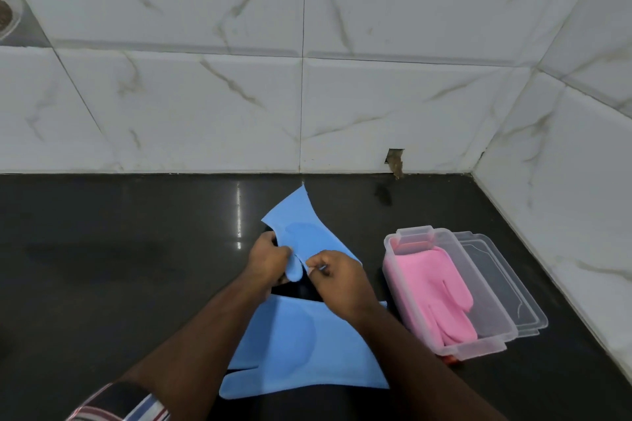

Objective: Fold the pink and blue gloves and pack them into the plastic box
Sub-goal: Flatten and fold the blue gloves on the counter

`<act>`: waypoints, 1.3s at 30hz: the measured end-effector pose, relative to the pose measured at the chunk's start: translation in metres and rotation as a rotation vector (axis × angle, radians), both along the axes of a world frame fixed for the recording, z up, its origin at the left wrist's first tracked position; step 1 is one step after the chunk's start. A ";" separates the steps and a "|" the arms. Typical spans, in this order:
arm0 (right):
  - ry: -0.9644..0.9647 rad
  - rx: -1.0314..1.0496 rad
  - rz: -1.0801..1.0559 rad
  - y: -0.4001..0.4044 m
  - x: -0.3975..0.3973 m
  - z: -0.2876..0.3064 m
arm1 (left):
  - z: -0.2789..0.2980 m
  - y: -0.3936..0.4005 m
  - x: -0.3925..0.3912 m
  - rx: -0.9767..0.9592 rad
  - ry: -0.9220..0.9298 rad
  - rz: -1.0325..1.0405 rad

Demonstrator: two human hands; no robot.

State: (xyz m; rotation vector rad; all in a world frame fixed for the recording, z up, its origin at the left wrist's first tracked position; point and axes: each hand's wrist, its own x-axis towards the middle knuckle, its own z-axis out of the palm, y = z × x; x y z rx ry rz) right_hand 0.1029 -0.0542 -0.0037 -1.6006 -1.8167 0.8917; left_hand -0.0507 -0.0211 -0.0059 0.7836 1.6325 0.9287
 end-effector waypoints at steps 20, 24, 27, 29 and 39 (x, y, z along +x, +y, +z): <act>0.129 -0.124 -0.214 -0.027 0.078 0.005 | 0.068 -0.025 0.017 0.119 -0.222 -0.144; 0.220 -0.020 -0.196 -0.024 0.064 0.021 | 0.099 -0.026 0.003 0.186 -0.133 -0.328; 0.242 0.036 -0.146 -0.020 0.058 0.038 | 0.119 -0.029 -0.012 0.204 0.042 -0.566; 0.183 0.108 -0.018 -0.020 0.058 0.048 | 0.129 -0.035 -0.021 0.138 0.051 -0.751; -0.174 0.031 0.213 -0.034 0.044 0.052 | 0.122 -0.044 -0.042 0.139 0.453 -1.036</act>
